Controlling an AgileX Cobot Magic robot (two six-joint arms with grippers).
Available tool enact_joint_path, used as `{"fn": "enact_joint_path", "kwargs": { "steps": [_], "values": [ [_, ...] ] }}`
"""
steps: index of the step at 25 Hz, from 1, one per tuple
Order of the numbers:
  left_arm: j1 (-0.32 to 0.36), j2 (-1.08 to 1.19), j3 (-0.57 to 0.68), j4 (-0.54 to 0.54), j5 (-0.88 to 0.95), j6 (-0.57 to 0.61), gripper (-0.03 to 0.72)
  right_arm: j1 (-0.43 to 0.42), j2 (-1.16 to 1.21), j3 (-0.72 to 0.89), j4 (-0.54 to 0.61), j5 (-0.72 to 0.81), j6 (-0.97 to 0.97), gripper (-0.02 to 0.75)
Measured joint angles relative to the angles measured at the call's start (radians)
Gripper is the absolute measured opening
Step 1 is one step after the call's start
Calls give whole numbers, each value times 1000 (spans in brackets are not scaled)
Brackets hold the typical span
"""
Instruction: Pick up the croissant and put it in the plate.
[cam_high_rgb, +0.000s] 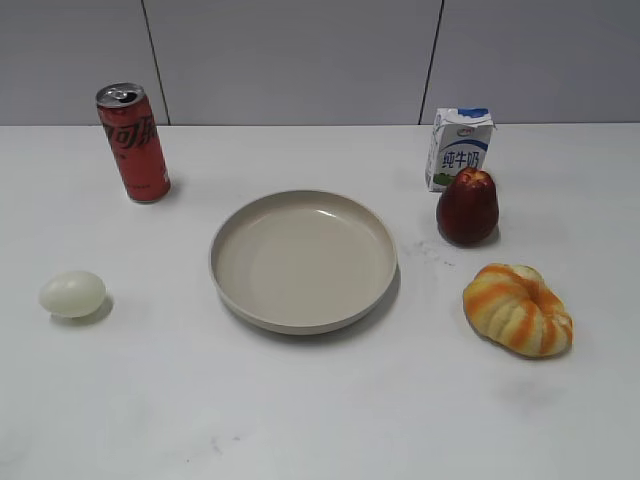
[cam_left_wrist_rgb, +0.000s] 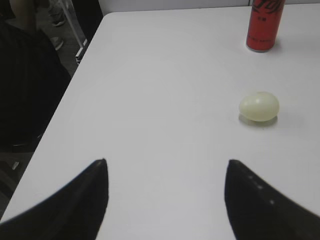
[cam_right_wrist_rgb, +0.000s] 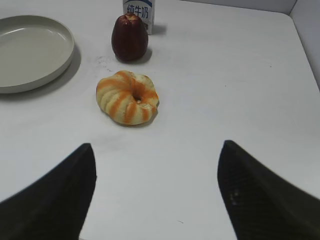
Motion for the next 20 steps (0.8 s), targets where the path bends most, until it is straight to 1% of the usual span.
{"fn": "enact_joint_path", "kwargs": {
  "steps": [12, 14, 16, 20],
  "values": [
    [0, 0, 0, 0, 0, 0, 552, 0, 15, 0, -2, -1, 17, 571],
    [0, 0, 0, 0, 0, 0, 552, 0, 69, -5, -2, -19, 19, 571],
    [0, 0, 0, 0, 0, 0, 552, 0, 146, -23, 8, -76, 20, 571],
    [0, 0, 0, 0, 0, 0, 552, 0, 382, -67, 67, -176, 17, 571]
  ]
}}
